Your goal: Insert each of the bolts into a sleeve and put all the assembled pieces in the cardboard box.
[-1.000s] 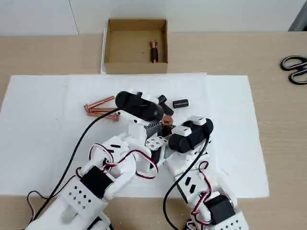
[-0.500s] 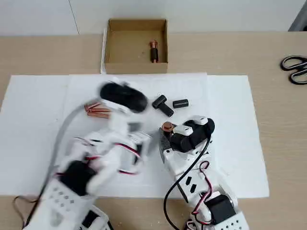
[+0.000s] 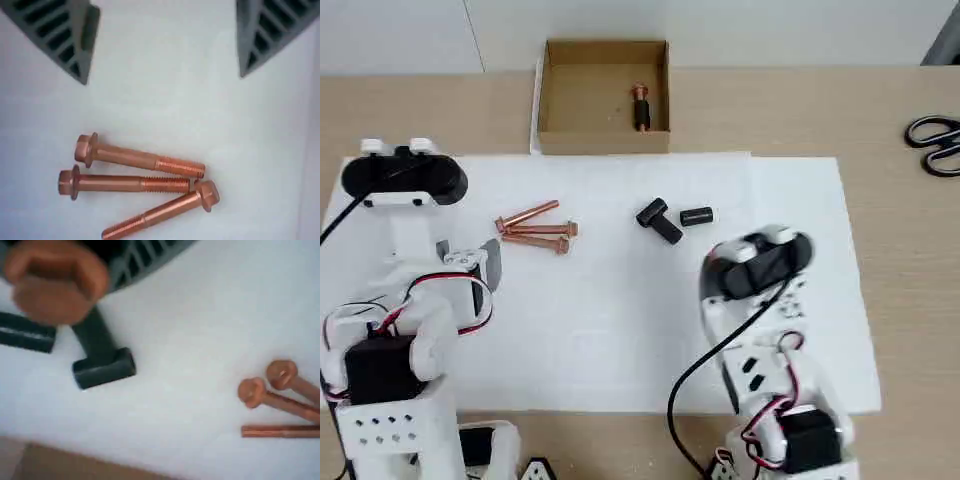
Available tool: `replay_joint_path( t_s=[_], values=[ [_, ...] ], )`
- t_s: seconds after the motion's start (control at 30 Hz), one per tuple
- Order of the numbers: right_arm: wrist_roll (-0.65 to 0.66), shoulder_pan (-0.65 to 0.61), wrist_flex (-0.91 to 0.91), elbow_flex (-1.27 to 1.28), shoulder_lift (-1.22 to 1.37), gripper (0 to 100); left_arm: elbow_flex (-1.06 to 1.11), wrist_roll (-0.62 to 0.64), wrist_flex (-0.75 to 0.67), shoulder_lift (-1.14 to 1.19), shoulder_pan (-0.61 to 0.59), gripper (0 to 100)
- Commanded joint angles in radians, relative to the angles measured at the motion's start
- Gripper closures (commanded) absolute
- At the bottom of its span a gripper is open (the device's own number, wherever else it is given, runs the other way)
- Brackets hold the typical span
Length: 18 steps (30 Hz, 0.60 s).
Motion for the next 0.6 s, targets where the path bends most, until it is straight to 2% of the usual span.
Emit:
replay_joint_path(
  t_s=[0.0, 0.27, 0.57],
  values=[
    [0.026, 0.021, -0.033, -0.252, 0.228, 99.5, -0.039, -0.002, 0.005, -0.009, -0.006, 81],
    [0.026, 0.015, -0.335, -0.646, 0.834, 99.5, -0.033, -0.002, 0.006, -0.011, -0.006, 81],
    [0.021, 0.007, -0.684, -0.985, 1.38, 99.5, 0.044, -0.002, 0.006, -0.011, -0.006, 81]
  ],
)
